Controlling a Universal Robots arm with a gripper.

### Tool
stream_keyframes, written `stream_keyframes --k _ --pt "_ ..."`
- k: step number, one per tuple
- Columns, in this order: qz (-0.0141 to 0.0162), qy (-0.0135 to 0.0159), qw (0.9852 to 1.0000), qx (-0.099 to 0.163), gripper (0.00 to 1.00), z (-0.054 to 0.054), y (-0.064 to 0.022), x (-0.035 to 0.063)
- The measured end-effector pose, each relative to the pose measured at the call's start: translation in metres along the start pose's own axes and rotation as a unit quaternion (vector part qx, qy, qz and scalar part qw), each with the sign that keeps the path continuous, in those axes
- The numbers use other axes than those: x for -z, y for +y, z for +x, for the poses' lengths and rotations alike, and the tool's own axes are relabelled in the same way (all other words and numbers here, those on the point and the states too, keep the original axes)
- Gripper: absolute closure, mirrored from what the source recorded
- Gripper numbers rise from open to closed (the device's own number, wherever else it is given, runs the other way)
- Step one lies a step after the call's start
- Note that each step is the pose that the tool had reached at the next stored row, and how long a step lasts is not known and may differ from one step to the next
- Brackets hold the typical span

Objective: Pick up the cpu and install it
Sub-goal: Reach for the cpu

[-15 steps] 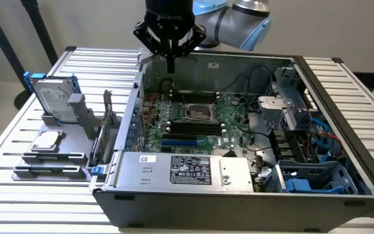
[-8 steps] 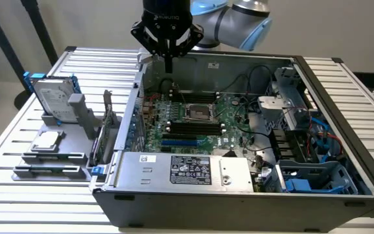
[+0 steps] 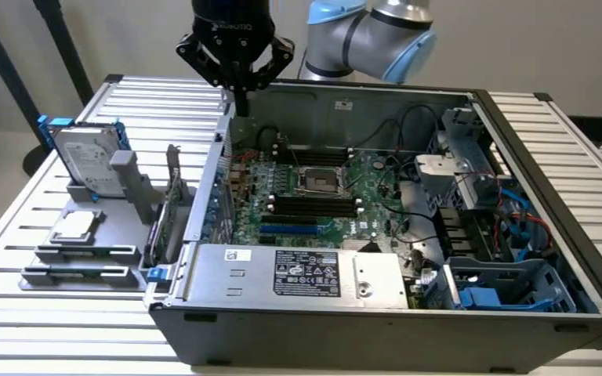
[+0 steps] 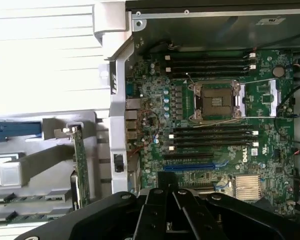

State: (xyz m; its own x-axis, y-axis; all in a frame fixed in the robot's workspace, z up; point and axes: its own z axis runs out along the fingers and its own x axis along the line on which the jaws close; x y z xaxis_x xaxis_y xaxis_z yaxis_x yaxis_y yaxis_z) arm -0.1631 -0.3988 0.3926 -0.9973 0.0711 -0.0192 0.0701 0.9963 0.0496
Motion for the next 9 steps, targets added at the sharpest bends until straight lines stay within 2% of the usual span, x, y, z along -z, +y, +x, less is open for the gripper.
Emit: stream_keyframes --k 9 --pt "0.0 0.0 1.0 0.0 0.89 0.041 -0.0029 0.0009"
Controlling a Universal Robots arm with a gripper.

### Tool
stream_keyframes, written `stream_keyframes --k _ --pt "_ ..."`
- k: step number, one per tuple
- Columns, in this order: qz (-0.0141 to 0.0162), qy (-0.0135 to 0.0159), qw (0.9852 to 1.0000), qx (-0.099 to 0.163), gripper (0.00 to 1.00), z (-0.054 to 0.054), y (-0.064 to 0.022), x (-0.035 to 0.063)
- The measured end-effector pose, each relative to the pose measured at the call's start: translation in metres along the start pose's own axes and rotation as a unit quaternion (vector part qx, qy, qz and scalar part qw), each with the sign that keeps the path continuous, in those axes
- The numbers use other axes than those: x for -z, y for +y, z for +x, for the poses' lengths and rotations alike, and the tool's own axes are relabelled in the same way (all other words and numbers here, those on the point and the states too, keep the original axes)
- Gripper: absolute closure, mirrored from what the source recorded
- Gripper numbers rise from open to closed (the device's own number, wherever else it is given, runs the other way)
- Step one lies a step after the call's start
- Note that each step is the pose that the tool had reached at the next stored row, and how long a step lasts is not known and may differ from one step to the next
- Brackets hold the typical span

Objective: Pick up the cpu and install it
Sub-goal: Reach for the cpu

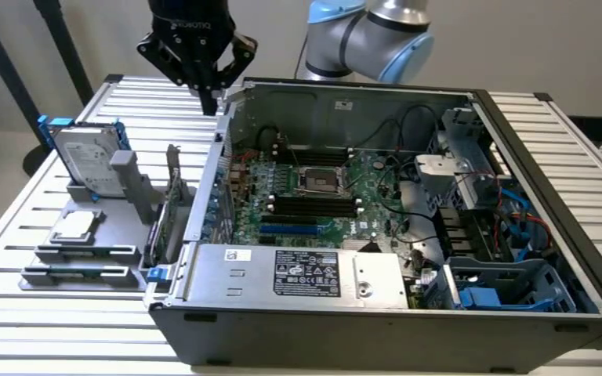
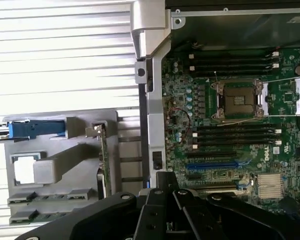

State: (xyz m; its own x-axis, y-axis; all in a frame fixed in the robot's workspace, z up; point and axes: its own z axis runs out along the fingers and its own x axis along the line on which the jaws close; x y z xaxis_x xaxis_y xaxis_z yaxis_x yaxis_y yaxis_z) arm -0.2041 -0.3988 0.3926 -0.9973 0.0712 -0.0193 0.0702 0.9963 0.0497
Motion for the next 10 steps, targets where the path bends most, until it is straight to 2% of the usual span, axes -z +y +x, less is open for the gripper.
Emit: stream_keyframes --k 10 --pt "0.0009 0.0 1.0 0.0 0.89 0.045 -0.0033 -0.0014"
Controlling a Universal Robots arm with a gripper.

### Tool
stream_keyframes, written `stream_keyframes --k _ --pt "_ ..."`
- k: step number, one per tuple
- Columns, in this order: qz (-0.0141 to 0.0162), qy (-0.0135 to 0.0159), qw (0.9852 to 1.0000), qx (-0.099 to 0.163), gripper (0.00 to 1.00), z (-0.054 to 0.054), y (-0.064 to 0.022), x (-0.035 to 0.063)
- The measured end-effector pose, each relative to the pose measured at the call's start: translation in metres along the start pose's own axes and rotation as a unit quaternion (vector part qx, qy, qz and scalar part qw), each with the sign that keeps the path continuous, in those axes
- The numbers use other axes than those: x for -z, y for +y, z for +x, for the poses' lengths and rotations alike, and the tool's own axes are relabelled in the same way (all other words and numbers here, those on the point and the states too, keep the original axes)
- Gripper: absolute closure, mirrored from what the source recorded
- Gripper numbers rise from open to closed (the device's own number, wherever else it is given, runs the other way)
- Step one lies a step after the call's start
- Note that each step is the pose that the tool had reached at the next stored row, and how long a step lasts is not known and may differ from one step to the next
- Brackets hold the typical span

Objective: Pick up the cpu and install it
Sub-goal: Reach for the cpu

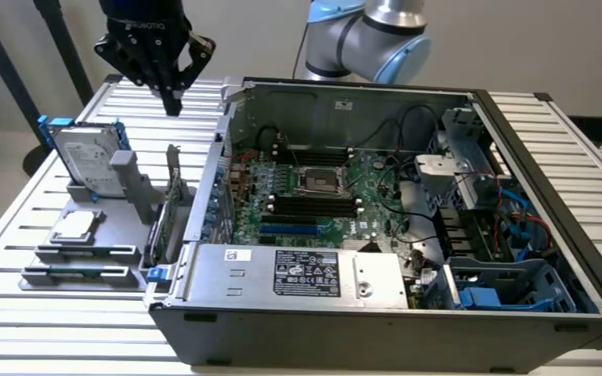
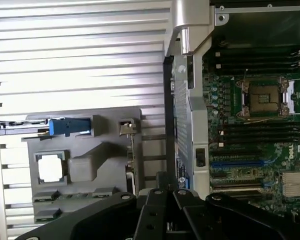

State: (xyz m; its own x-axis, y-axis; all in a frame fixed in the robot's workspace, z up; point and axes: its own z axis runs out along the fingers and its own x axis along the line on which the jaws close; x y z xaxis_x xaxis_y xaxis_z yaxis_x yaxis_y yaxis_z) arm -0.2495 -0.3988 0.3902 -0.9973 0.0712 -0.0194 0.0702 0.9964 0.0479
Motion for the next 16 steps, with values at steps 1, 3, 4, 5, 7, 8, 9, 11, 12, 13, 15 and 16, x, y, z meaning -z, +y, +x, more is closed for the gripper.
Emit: stream_keyframes --k 1,3,4,5,7,8,9,11,12,13,15,16 --pt "0.0002 0.0 1.0 0.0 0.89 0.004 -0.0004 -0.0006" --pt "0.0009 -0.0001 1.0 0.0 0.89 0.013 -0.001 -0.0018" --pt "0.0012 -0.0001 1.0 0.0 0.89 0.018 -0.0014 -0.0025" --pt "0.0015 -0.0001 1.0 0.0 0.89 0.022 -0.0018 -0.0032" --pt "0.0022 -0.0002 1.0 0.0 0.89 0.032 -0.0025 -0.0047" --pt "0.0026 -0.0001 1.0 0.0 0.89 0.037 -0.0029 -0.0054" --pt "0.0029 -0.0001 1.0 0.0 0.89 0.041 -0.0032 -0.0061" --pt "0.0035 -0.0001 1.0 0.0 0.89 0.05 -0.0039 -0.0076" --pt "0.0037 0.0 1.0 0.0 0.89 0.055 -0.0042 -0.0084" --pt "0.0039 0.0 1.0 0.0 0.89 0.059 -0.0043 -0.0093" --pt "0.0042 -0.0001 1.0 0.0 0.89 0.068 -0.0042 -0.0116" --pt "0.0043 -0.0001 1.0 0.0 0.89 0.073 -0.0041 -0.0127"
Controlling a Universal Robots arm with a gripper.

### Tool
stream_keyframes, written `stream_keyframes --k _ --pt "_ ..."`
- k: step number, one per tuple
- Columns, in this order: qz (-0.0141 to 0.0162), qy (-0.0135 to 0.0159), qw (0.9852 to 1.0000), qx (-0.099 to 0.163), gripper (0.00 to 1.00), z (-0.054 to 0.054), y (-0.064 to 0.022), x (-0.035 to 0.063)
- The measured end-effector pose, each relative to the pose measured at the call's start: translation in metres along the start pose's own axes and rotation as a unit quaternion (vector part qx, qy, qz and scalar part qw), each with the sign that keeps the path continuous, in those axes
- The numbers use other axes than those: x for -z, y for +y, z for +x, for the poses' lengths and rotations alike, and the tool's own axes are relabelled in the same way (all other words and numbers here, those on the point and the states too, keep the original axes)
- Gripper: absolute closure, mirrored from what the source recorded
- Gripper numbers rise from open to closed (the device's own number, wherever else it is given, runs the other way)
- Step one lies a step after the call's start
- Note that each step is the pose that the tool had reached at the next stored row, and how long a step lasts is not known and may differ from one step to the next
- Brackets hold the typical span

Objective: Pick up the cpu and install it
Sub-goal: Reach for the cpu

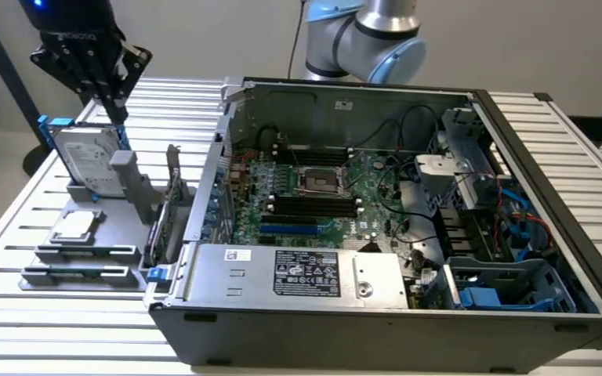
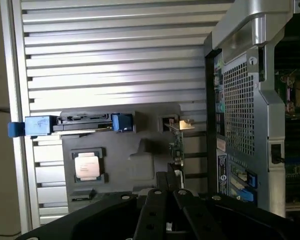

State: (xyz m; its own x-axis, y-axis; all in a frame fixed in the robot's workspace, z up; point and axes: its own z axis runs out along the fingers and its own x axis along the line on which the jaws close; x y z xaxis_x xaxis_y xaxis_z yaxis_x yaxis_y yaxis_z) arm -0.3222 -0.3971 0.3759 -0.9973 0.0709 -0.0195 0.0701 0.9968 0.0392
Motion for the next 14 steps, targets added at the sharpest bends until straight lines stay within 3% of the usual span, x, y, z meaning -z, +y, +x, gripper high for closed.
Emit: stream_keyframes --k 7,14 --pt "0.001 0.0011 1.0 0.0 0.89 0.032 0.0006 -0.0068" --pt "0.0019 0.0052 1.0 0.0 0.89 0.064 0.0007 -0.0119"
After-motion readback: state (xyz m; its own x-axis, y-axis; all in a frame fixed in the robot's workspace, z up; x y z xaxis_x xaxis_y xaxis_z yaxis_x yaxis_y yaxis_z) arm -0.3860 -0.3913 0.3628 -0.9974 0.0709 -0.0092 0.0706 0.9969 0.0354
